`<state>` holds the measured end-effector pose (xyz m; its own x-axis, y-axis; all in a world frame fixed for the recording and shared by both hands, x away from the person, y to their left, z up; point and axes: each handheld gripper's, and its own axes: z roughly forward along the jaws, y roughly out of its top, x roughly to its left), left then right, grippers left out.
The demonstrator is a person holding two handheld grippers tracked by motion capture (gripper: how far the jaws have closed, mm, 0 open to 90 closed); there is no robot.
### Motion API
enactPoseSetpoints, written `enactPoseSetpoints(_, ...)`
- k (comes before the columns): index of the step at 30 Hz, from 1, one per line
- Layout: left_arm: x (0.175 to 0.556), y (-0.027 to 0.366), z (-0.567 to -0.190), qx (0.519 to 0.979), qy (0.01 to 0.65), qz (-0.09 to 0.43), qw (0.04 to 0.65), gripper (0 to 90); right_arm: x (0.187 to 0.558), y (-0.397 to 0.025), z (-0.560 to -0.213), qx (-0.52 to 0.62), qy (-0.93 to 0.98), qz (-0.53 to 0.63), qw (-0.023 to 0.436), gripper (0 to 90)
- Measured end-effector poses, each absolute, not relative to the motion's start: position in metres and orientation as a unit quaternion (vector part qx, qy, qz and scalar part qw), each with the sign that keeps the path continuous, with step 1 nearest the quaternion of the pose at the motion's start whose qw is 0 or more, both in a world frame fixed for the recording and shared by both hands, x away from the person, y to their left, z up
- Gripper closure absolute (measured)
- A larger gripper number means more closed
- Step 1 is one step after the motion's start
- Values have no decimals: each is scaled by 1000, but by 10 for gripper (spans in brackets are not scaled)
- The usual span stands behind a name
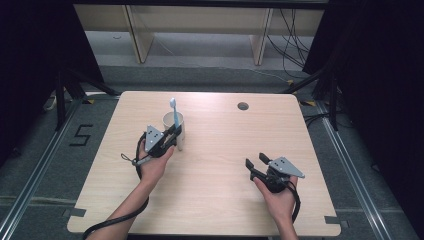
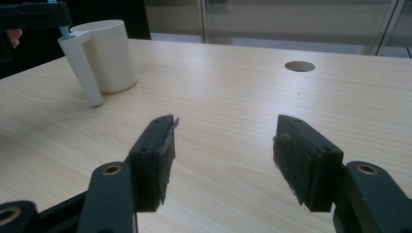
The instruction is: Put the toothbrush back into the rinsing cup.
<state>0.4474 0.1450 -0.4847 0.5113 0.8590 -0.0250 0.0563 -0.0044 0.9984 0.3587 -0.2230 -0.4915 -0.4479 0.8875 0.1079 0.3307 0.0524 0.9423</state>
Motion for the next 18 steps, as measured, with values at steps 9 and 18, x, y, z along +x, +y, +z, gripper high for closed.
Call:
enactPoseSetpoints(9, 448, 145, -486, 628, 366, 332, 602, 778, 359, -223, -492, 449, 674, 521, 269, 413)
enactPoseSetpoints(18, 446, 145, -484, 628, 369, 327, 602, 649, 361, -223, -493, 441, 678, 520, 274, 412)
